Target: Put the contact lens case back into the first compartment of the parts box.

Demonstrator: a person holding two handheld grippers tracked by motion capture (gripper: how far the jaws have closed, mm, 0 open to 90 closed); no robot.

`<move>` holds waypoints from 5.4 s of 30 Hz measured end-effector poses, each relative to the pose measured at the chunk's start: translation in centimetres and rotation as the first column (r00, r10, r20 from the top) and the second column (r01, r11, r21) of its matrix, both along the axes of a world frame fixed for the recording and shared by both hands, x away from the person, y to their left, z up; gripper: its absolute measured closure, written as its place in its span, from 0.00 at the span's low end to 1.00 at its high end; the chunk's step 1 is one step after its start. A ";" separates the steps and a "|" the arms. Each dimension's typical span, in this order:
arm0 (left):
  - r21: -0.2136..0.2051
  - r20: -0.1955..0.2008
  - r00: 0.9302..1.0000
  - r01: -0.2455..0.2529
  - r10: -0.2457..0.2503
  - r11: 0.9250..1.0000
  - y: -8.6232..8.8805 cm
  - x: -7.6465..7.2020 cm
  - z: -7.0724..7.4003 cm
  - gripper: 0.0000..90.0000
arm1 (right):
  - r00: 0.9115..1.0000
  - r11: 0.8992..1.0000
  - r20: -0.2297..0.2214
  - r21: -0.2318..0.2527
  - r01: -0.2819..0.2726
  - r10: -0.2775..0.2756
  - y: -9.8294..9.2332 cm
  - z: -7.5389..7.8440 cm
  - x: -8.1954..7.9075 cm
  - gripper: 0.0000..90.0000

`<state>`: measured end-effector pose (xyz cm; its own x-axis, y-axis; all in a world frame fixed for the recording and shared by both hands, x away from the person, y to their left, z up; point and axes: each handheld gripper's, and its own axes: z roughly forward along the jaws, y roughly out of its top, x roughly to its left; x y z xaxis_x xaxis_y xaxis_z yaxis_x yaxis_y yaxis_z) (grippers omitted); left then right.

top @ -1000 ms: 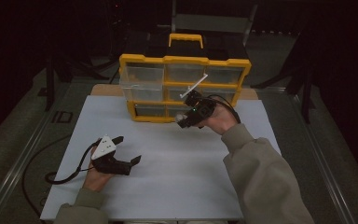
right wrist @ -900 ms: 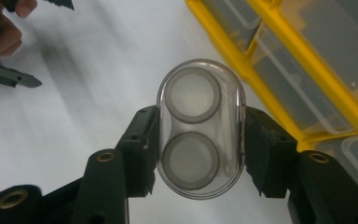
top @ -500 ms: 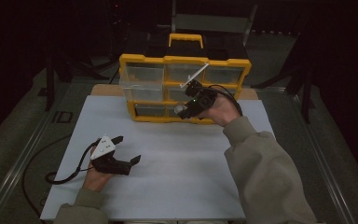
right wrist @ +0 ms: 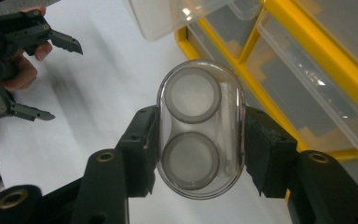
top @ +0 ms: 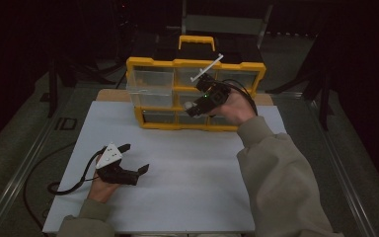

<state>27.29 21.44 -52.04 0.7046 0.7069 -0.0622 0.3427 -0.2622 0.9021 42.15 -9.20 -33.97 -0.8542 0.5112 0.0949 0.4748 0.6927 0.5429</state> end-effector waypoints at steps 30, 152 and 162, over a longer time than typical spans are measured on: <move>-0.002 0.000 1.000 0.000 0.000 1.000 0.0 0.0 0.0 0.01 | 0.998 0.998 0.038 0.048 0.052 -0.054 0.0 4.3 2.1 0.55; -0.016 0.016 1.000 -0.002 0.002 1.000 0.4 -0.1 0.4 0.01 | 0.995 0.995 0.094 0.091 0.035 -0.044 9.7 6.1 2.6 0.54; -0.014 0.013 1.000 -0.001 0.002 1.000 0.4 -0.1 0.4 0.01 | 0.990 0.988 0.106 0.130 0.080 -0.094 8.9 6.5 2.9 0.19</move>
